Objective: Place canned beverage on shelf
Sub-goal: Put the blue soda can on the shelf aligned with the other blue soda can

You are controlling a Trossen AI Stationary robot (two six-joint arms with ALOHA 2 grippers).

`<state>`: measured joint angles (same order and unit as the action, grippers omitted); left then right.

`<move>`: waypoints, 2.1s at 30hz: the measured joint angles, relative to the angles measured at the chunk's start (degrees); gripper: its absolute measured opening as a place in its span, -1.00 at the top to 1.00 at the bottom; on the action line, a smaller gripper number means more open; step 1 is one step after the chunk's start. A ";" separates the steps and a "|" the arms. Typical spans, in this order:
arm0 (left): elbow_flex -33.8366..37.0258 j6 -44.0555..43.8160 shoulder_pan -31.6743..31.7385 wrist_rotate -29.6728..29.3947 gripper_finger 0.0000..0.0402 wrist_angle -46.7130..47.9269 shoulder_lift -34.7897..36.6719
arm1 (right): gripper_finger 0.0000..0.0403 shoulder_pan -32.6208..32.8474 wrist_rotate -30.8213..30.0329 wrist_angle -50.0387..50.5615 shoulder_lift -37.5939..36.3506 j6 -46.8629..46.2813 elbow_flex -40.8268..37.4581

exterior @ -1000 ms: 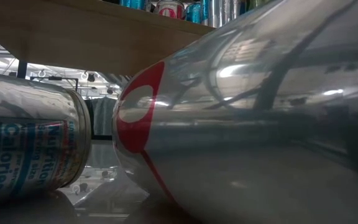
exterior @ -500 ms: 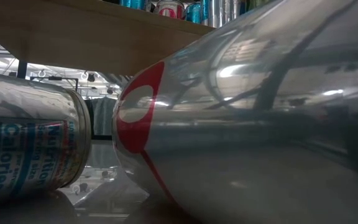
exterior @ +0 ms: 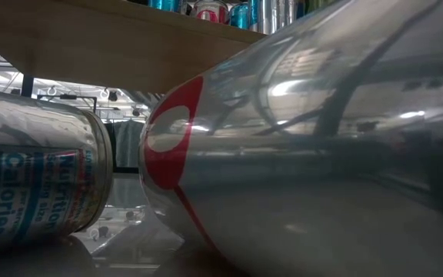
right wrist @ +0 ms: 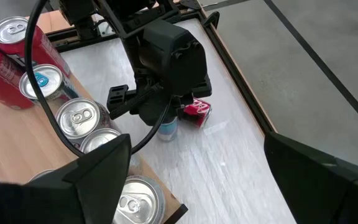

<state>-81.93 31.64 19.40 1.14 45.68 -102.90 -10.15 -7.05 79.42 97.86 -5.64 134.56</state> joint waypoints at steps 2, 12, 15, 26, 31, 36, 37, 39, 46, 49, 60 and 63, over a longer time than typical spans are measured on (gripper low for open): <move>-0.07 0.01 0.02 -0.11 -0.09 0.34 0.15 | -0.77 0.00 0.00 0.00 0.00 0.00 0.00; -3.46 -0.04 0.92 -0.61 -0.09 4.98 2.61 | -0.77 0.02 0.11 0.00 0.00 0.00 0.02; -4.73 -0.13 1.18 -0.79 -0.09 6.45 3.43 | -0.77 0.02 0.13 0.01 -0.02 -0.01 0.01; -14.77 -0.12 1.76 -1.10 -0.09 13.47 3.68 | -0.77 0.02 0.15 0.00 0.00 -0.01 0.02; -21.00 0.00 1.99 -1.87 -0.09 16.88 3.70 | -0.77 0.02 0.16 0.00 0.00 -0.01 0.02; -27.54 0.00 1.97 -2.32 -0.09 20.03 3.73 | -0.77 0.02 0.15 0.01 0.00 -0.01 0.02; -28.69 0.00 1.98 -2.52 -0.09 20.16 3.76 | -0.77 0.02 0.15 0.00 0.00 -0.01 0.01; -31.25 0.01 1.97 -3.51 -0.09 21.41 3.73 | -0.77 0.02 0.16 0.00 0.00 -0.01 0.02; -39.33 0.02 1.98 -5.52 -0.09 26.64 3.70 | -0.77 0.02 0.17 0.00 0.00 -0.01 0.02; -42.93 0.39 1.95 -5.07 -0.09 27.14 3.69 | -0.77 0.02 0.17 0.00 0.00 -0.01 0.02; -52.19 3.47 -0.08 3.95 -0.10 29.09 5.86 | -0.77 0.02 0.17 0.02 0.00 -0.01 0.02; -52.32 3.87 -2.06 7.66 -0.10 29.62 6.73 | -0.77 0.02 0.20 0.02 0.00 -0.01 0.02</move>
<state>-134.25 35.51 17.34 8.80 75.30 -96.16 -10.13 -6.85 79.44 97.86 -5.65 134.58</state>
